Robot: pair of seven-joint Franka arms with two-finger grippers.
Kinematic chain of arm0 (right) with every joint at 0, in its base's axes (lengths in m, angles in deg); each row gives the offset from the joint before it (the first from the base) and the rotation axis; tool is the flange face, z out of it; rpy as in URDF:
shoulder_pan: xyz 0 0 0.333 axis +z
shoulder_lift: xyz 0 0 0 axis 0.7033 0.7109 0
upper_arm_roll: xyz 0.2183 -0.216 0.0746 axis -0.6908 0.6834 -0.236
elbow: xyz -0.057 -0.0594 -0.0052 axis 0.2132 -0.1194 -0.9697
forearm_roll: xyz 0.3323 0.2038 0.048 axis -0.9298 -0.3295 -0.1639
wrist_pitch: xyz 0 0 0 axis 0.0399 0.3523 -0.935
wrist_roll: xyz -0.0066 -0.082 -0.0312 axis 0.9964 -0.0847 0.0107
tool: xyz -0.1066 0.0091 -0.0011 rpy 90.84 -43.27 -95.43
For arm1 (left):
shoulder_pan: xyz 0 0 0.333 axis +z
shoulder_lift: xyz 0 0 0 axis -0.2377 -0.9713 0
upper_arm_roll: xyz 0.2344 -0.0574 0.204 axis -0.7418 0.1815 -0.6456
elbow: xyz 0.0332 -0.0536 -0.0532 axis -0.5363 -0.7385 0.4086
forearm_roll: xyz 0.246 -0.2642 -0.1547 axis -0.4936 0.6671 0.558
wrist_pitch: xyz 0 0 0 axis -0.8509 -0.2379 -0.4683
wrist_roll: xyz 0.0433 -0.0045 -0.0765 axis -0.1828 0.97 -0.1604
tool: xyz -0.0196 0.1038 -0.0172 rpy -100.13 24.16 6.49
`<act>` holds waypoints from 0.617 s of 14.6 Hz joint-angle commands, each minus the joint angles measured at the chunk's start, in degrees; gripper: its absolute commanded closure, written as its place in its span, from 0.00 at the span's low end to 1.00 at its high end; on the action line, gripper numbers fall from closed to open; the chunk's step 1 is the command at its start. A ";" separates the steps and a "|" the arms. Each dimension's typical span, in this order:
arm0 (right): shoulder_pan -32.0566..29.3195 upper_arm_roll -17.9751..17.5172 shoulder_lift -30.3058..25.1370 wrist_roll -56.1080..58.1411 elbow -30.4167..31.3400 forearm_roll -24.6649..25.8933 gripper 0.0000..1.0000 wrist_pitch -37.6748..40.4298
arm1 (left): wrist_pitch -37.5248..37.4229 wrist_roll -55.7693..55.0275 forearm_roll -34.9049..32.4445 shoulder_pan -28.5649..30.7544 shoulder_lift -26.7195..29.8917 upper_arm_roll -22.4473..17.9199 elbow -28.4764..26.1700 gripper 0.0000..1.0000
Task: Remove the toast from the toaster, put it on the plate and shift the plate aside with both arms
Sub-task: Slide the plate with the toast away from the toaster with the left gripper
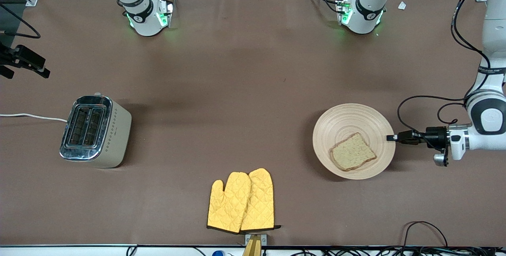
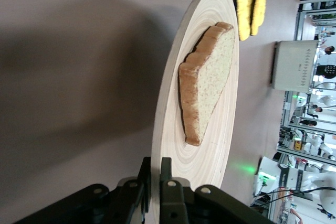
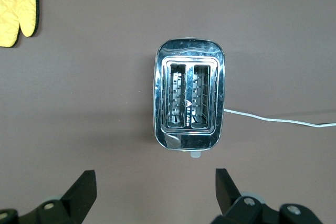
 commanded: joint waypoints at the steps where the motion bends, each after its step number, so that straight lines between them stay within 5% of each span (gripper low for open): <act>1: -0.41 -0.32 -1.57 0.65 1.60 1.25 0.00 -0.20 | -1.95 2.83 -0.66 3.21 -1.81 0.64 0.93 1.00; 7: -0.41 -0.32 -1.57 0.56 1.60 1.43 0.00 0.07 | -1.60 4.77 -0.49 6.29 -5.59 0.38 1.02 0.96; 9: -0.41 -0.32 -1.57 0.65 1.60 1.52 0.00 0.07 | -1.42 4.16 -0.57 6.30 -6.03 0.20 2.59 0.71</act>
